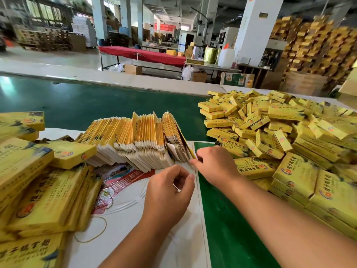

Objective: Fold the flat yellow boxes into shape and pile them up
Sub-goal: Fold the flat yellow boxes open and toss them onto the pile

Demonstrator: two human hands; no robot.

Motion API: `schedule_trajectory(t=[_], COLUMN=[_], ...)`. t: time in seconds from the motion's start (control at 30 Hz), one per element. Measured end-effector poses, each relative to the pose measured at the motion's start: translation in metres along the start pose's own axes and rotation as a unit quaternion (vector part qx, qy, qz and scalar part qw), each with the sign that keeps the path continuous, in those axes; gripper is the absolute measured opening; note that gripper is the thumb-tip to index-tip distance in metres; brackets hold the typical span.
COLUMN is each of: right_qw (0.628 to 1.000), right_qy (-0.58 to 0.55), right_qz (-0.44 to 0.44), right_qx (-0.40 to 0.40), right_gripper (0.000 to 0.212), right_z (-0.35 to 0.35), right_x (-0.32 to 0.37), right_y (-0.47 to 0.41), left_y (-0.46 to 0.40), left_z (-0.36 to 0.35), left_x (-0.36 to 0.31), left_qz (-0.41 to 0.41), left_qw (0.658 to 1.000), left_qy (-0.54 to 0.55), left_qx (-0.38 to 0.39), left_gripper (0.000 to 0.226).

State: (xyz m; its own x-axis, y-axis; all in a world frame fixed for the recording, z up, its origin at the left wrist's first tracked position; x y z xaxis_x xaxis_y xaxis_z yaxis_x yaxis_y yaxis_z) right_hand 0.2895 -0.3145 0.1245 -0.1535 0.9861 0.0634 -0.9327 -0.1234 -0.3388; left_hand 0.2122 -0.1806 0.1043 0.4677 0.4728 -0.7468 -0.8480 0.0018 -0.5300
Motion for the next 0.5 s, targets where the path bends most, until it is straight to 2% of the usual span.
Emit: schedule_trajectory(t=[0.1,0.17,0.3,0.37,0.43,0.47,0.5], right_qw=[0.999,0.991,0.946,0.927,0.913,0.909,0.905], right_qy=[-0.013,-0.055,-0.160,-0.205,-0.241,-0.251,-0.264], right_qz=[0.015,0.012,0.024,0.054,0.102,0.127,0.146], right_qx=[-0.048,-0.122,-0.279,-0.310,-0.314,-0.308,-0.299], right_gripper=[0.038,0.031,0.010,0.013,0.014,0.013,0.015], right_z=[0.024,0.052,0.110,0.122,0.127,0.125,0.122], right_x=[-0.003,-0.015,-0.031,-0.031,-0.025,-0.020,-0.016], right_y=[0.004,0.007,0.027,0.043,0.060,0.069,0.077], left_y=[0.000,-0.002,-0.001,-0.001,0.000,0.002,0.005], left_z=[0.001,0.000,-0.005,-0.008,-0.013,-0.018,-0.025], left_x=[0.003,0.006,0.004,0.006,0.012,0.015,0.014], left_qz=[0.017,0.029,0.046,0.075,0.139,0.171,0.208], left_qw=[1.000,0.998,0.992,0.977,0.936,0.896,0.839], left_qy=[0.026,0.050,0.117,0.193,0.317,0.403,0.493], left_qx=[-0.003,-0.003,0.026,0.044,0.065,0.078,0.101], left_gripper=[0.015,0.016,0.016,0.017,0.021,0.019,0.016])
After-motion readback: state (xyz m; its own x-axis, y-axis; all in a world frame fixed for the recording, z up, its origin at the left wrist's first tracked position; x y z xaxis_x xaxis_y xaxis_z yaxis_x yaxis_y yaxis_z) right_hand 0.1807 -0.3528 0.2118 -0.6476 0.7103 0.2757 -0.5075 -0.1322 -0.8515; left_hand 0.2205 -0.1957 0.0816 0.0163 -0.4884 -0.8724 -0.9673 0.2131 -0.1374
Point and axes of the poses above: each hand's wrist, its own y-axis away from the middle knuckle, its own z-axis out of the back of the hand, x = y × z, the point moved 8 cm from there along -y, towards the middle knuckle, and after that the axes turned 4 degrees about -z, right-handed, at the moved point
